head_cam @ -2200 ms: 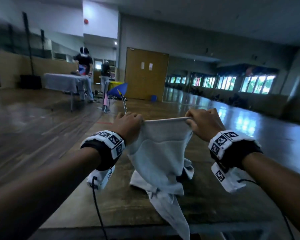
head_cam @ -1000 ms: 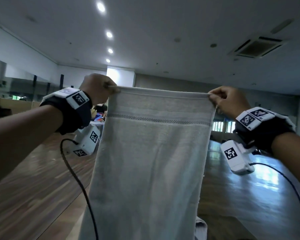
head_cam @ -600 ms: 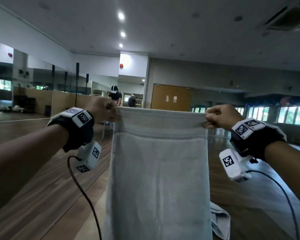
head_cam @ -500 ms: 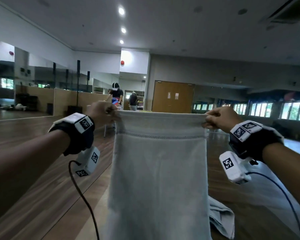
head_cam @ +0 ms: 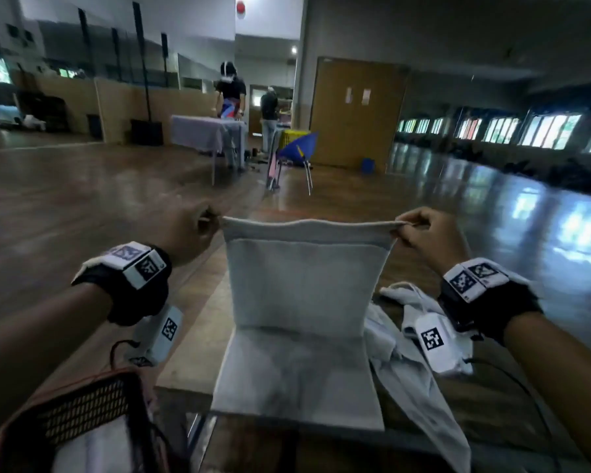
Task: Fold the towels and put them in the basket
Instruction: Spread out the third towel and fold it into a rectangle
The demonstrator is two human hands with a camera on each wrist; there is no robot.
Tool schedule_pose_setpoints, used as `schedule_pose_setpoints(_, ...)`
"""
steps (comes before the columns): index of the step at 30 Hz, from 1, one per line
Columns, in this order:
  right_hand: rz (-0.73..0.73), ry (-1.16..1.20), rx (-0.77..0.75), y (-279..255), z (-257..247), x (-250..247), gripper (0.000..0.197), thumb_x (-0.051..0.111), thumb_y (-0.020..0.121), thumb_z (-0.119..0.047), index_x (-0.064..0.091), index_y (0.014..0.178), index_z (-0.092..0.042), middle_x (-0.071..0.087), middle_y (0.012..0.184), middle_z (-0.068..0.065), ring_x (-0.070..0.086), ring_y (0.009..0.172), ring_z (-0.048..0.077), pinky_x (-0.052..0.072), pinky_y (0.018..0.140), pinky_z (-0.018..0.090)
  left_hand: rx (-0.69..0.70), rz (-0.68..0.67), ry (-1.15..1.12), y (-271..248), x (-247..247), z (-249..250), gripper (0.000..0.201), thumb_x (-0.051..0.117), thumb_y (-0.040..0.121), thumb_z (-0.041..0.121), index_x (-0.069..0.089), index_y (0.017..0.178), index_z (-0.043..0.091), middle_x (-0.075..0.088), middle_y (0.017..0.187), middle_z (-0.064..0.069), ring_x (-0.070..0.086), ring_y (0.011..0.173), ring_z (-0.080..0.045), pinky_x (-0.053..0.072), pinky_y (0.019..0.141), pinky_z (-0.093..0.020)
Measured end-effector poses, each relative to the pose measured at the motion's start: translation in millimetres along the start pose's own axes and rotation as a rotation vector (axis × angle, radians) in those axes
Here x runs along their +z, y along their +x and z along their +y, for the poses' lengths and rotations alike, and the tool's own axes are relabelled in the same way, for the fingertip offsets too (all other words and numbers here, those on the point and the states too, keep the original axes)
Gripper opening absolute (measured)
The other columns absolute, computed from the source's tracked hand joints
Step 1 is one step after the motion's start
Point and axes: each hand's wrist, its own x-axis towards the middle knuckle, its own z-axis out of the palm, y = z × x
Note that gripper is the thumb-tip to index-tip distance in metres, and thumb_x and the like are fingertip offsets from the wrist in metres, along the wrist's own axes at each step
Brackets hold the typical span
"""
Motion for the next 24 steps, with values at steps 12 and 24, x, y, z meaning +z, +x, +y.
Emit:
schedule_pose_setpoints(12,-0.486,-0.249,0.012,-215,184,81,0.018,0.067,0.076,0.005,0.073,0.088,-0.007,0.072,0.098,0.008,0.067,0.093,0.021,0.045,0.087,0.023,-0.113,-0.756,0.092,-213,103,-71,0.02,0.065,0.085,0.023,0.072,0.103,0.018,0.065,0.121,0.0,0.063,0.108,-0.02,0.049,0.093,-0.034)
schedule_pose_setpoints(24,-0.345,-0.441,-0.139,-195,189,92,0.013,0.069,0.075,0.0,0.074,0.085,-0.006,0.067,0.084,0.013,0.064,0.081,0.035,0.052,0.07,0.048,-0.056,-0.603,0.297,-187,126,-76,0.022,0.055,0.091,0.026,0.07,0.107,0.028,0.066,0.119,0.005,0.06,0.11,-0.015,0.043,0.096,-0.034)
